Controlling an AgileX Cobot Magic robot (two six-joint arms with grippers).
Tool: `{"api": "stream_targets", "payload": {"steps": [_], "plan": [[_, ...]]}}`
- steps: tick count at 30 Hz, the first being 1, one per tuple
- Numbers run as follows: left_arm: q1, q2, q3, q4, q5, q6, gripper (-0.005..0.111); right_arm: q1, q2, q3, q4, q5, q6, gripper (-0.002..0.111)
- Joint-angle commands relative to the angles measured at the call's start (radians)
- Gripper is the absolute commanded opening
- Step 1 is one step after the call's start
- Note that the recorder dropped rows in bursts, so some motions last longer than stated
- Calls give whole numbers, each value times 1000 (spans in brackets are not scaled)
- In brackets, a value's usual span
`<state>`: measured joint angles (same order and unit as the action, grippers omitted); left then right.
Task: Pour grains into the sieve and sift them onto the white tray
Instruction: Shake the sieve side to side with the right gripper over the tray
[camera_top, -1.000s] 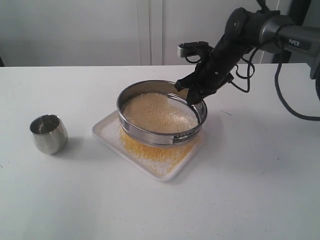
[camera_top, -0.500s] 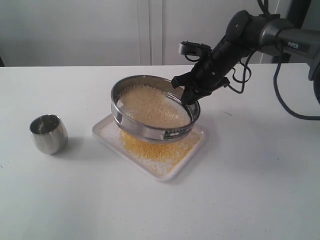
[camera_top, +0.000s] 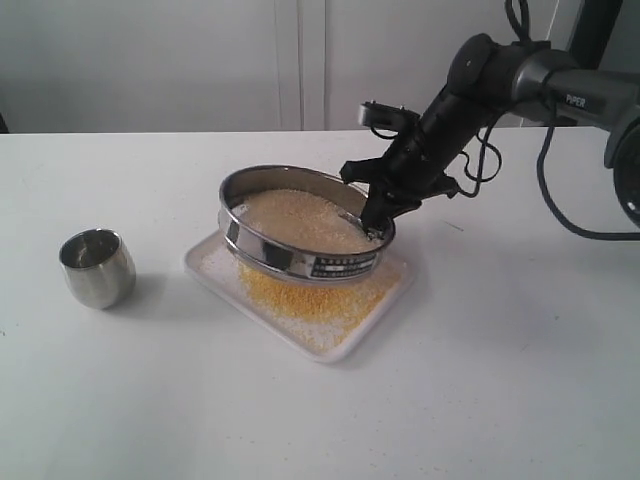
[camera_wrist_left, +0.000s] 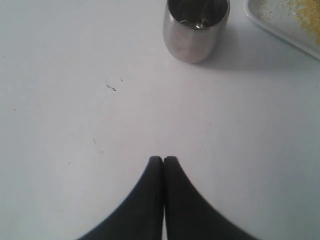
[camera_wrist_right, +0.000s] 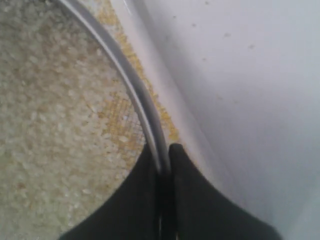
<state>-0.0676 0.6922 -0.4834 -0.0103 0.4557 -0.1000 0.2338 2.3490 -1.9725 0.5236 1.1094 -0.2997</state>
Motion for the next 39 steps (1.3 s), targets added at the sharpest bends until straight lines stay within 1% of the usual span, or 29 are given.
{"api": "stream_targets", "payload": {"steps": [1, 2, 3, 5, 6, 9, 10, 12, 13, 14, 15, 16, 17, 18, 19, 22, 23, 24, 25, 26, 28, 29, 31, 32, 35, 36, 37, 38, 39], "plan": [[4, -6, 4, -11, 8, -5, 0, -8, -17, -15, 36, -47, -13, 0], [4, -6, 4, -11, 8, -5, 0, -8, -14, -13, 78, -42, 99, 0], [4, -6, 4, -11, 8, -5, 0, -4, -12, -19, 103, -10, 75, 0], [4, -6, 4, -11, 8, -5, 0, -1, -18, -38, 41, 27, -290, 0], [4, -6, 4, -11, 8, -5, 0, -1, -23, -40, 13, 27, -319, 0], [4, -6, 4, -11, 8, -5, 0, -5, -25, -40, 31, 18, -51, 0], [4, -6, 4, -11, 8, -5, 0, -5, -27, -42, 38, 43, -87, 0], [4, -6, 4, -11, 8, -5, 0, -5, -38, -44, -33, 32, -345, 0], [4, -6, 4, -11, 8, -5, 0, -10, -40, -42, -72, 17, -294, 0], [4, -6, 4, -11, 8, -5, 0, -13, -40, -40, -69, -20, -148, 0], [4, -6, 4, -11, 6, -5, 0, -13, -38, -38, -43, -32, -21, 0], [4, -6, 4, -11, 6, -5, 0, -13, -36, -38, -13, -16, 40, 0], [4, -6, 4, -11, 6, -5, 0, -13, -36, -40, -11, 3, -76, 0], [4, -6, 4, -11, 6, -5, 0, -13, -36, -41, -41, 13, -262, 0], [4, -6, 4, -11, 6, -5, 0, -15, -40, -41, -67, 16, -350, 0], [4, -6, 4, -11, 8, -5, 0, -13, -38, -39, -38, -3, -54, 0], [4, -6, 4, -11, 8, -5, 0, -3, -38, -39, -45, 28, -116, 0], [4, -6, 4, -11, 8, -5, 0, -1, -38, -42, -91, 57, -286, 0], [4, -6, 4, -11, 8, -5, 0, 1, -43, -42, -137, 63, -402, 0], [4, -6, 4, -11, 8, -5, 0, 1, -45, -42, -160, 63, -365, 0], [4, -6, 4, -11, 8, -5, 0, 1, -42, -42, -108, 28, -89, 0], [4, -6, 4, -11, 8, -5, 0, 3, -42, -42, -81, 52, -84, 0], [4, -6, 4, -11, 8, -5, 0, 5, -47, -42, -135, 44, -355, 0], [4, -6, 4, -11, 8, -5, 0, 4, -50, -42, -160, 21, -363, 0], [4, -6, 4, -11, 8, -5, 0, -1, -47, -40, -74, -49, 12, 0], [4, -6, 4, -11, 8, -5, 0, 2, -47, -40, -41, -19, -33, 0], [4, -6, 4, -11, 8, -5, 0, 4, -47, -40, -46, -5, -165, 0], [4, -6, 4, -11, 8, -5, 0, 4, -50, -40, -90, -3, -387, 0], [4, -6, 4, -11, 8, -5, 0, 4, -51, -40, -116, -3, -422, 0]]}}
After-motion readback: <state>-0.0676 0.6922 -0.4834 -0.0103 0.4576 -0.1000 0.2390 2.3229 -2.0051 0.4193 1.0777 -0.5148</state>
